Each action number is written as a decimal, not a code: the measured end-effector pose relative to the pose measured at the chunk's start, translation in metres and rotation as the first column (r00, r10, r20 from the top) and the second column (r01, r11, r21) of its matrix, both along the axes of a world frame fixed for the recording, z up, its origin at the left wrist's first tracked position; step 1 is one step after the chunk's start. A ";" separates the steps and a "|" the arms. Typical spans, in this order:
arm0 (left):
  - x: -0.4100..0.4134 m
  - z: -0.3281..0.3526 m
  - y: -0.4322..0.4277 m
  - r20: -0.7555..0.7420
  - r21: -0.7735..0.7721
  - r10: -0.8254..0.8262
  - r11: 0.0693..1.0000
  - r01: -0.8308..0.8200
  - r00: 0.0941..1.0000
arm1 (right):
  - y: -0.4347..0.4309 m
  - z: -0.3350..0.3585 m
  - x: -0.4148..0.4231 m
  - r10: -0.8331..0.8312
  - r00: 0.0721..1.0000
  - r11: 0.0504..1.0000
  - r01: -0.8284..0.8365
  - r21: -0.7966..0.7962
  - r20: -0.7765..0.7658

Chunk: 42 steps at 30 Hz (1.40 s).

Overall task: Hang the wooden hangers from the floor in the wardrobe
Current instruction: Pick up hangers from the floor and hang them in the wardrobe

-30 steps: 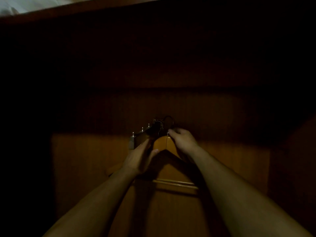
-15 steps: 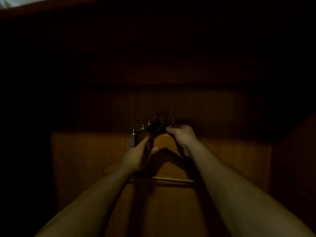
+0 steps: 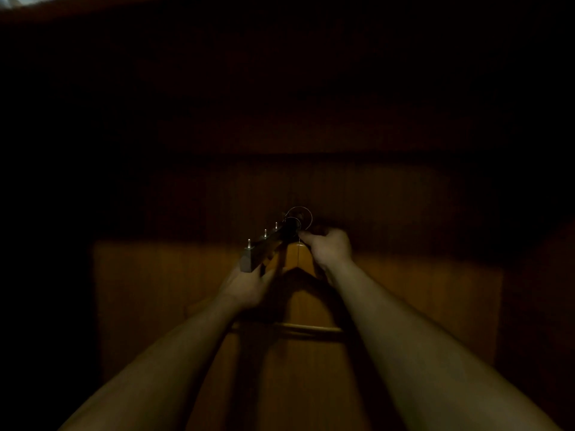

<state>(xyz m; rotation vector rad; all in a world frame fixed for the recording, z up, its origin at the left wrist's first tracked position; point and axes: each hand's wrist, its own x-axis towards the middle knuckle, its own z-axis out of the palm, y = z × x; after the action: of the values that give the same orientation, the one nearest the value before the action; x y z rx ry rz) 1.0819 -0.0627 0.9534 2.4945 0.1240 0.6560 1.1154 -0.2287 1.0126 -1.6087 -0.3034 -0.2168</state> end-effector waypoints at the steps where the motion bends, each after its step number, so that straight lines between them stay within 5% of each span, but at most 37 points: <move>1: 0.000 -0.001 0.002 0.007 -0.014 -0.009 1.000 0.009 1.000 | 0.002 -0.002 0.002 -0.007 1.000 1.000 0.007 -0.014 0.010; 17: -0.027 0.005 -0.001 -0.082 0.074 -0.042 0.996 0.048 0.996 | 0.020 -0.014 0.002 -0.180 0.969 0.926 0.225 -0.302 0.170; 32: -0.026 0.003 0.012 -0.014 0.111 -0.056 0.992 0.057 0.998 | 0.011 -0.012 -0.013 -0.230 0.964 0.868 0.264 -0.421 0.132; 42: -0.049 -0.005 0.006 -0.042 0.203 -0.039 0.978 0.047 0.998 | -0.013 -0.034 -0.045 -0.282 0.951 0.675 0.291 -0.678 0.126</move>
<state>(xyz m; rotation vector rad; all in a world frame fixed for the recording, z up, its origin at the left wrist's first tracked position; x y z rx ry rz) 1.0331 -0.0564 0.9488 2.6990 0.0169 0.6311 1.0700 -0.2412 0.9786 -2.4161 -0.1333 -0.3861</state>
